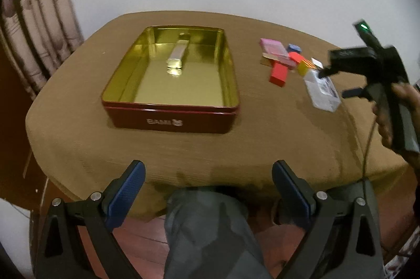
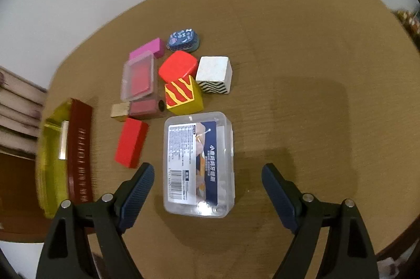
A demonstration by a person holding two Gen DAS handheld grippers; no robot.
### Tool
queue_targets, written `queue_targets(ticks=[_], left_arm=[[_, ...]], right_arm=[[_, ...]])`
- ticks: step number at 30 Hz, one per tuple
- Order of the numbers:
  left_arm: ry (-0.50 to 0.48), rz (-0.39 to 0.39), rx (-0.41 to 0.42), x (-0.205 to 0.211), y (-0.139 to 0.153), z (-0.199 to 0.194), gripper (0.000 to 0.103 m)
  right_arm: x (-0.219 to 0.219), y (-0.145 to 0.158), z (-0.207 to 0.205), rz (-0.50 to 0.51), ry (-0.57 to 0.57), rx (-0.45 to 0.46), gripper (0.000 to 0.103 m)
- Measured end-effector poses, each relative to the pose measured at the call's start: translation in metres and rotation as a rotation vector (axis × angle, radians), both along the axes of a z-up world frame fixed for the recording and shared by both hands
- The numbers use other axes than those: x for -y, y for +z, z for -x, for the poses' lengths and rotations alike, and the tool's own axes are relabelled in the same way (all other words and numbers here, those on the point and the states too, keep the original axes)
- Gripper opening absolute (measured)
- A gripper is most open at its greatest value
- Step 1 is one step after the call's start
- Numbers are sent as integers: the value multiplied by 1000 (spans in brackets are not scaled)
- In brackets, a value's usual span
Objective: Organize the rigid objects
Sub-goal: 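Raise the left tool from the tin while the right tool grasps the clear plastic box, then carry the clear plastic box into the tin and open the right tool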
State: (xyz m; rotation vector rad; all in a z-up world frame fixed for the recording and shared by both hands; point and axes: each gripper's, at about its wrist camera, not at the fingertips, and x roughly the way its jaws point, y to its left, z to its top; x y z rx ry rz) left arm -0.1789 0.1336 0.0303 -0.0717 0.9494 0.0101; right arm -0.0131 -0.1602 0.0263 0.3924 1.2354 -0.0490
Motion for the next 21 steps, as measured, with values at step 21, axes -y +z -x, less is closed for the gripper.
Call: queue_targets(ticks=[21], left_arm=[[20,76,-71,-8,-4,10,96]], right_arm=[[-25,20,11,-38,100,82,64]])
